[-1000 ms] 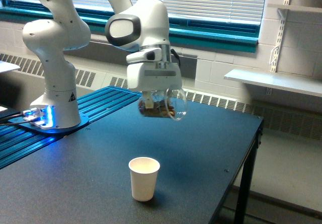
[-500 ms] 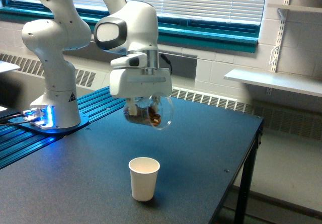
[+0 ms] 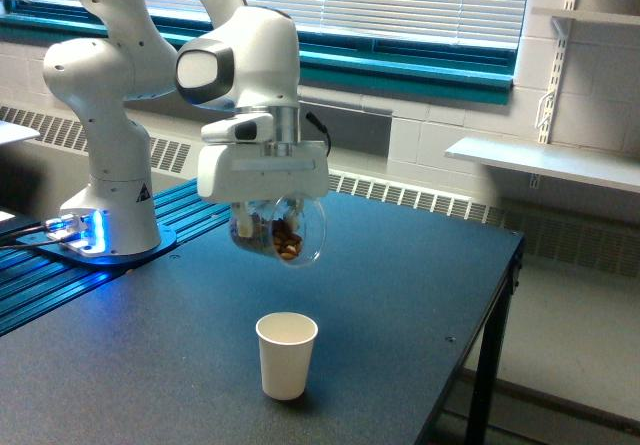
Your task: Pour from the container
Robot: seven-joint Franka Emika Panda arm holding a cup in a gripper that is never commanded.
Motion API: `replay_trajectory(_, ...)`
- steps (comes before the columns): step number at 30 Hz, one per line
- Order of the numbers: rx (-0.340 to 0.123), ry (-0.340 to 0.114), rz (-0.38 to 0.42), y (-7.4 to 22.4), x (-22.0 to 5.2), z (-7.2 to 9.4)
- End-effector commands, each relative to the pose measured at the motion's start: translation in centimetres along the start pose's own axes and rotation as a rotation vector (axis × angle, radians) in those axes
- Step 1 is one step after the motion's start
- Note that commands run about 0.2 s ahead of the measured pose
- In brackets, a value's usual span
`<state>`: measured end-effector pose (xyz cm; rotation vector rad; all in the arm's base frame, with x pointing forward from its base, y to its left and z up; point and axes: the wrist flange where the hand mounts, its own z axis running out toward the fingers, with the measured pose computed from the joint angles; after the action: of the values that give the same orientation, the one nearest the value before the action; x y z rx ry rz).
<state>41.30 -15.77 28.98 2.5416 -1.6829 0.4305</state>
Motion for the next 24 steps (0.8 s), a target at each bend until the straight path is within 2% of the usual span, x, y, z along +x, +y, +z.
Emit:
replay_trajectory(1,-0.002,-0.015,-0.002,0.7,0.0,0.7)
replay_trajectory(21,-0.028,-0.048,0.041,2.0,1.4,2.3)
replay_trajectory(24,-0.026,-0.052,0.049,2.4,-0.4,3.3)
